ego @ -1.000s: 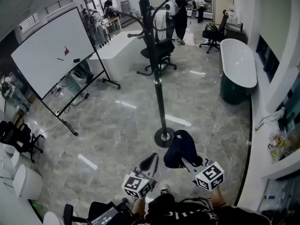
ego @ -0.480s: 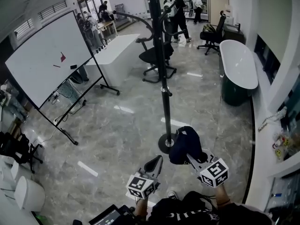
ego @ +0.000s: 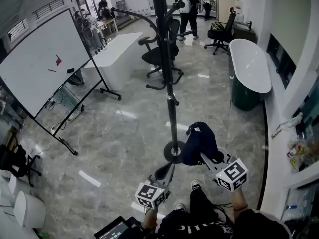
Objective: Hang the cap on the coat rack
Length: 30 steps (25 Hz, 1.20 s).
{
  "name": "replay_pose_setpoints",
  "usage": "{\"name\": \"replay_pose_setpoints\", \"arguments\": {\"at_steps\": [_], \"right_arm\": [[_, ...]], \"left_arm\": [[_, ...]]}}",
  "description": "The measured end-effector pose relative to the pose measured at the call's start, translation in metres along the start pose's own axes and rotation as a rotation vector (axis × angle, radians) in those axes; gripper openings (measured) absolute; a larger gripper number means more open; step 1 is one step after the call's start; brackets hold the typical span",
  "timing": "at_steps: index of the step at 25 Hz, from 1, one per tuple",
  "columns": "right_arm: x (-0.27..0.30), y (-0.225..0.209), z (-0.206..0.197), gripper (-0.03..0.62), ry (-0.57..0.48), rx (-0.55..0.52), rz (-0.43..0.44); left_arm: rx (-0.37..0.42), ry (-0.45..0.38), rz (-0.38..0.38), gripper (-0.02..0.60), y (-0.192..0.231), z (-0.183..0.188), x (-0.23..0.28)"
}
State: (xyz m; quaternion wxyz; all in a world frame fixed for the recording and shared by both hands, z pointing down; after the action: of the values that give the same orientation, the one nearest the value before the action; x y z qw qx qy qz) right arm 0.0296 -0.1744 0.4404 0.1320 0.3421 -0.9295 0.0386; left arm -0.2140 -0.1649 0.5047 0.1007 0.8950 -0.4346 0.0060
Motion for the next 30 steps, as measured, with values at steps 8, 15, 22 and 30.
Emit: {"name": "replay_pose_setpoints", "arguments": {"at_steps": [8, 15, 22, 30], "right_arm": [[0.012, -0.085, 0.050, 0.041, -0.077, -0.100, 0.021], [0.016, -0.159, 0.092, 0.041, -0.127, -0.208, 0.055], [0.026, -0.219, 0.146, 0.041, -0.206, -0.316, 0.094], [0.037, -0.276, 0.204, 0.041, -0.303, -0.406, 0.121]], "left_arm": [[0.000, -0.034, 0.024, -0.002, 0.018, 0.021, 0.070], [0.000, -0.045, 0.045, -0.002, 0.024, 0.030, 0.132], [-0.002, -0.036, 0.068, -0.002, 0.035, 0.040, 0.169], [0.002, -0.033, 0.103, -0.002, 0.047, 0.045, 0.197]]}}
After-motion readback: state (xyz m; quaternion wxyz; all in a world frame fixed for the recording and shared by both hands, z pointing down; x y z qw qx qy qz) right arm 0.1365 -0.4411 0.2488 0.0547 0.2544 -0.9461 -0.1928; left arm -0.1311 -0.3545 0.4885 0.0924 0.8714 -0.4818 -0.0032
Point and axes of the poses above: the fingertips, and each gripper's own axes: x forward along the fingers, y to its left, z out of its top, the point moved 10 cm from there along -x, backward along the fingers, and after that the axes turned 8 degrees about z, right-handed, at the moved point
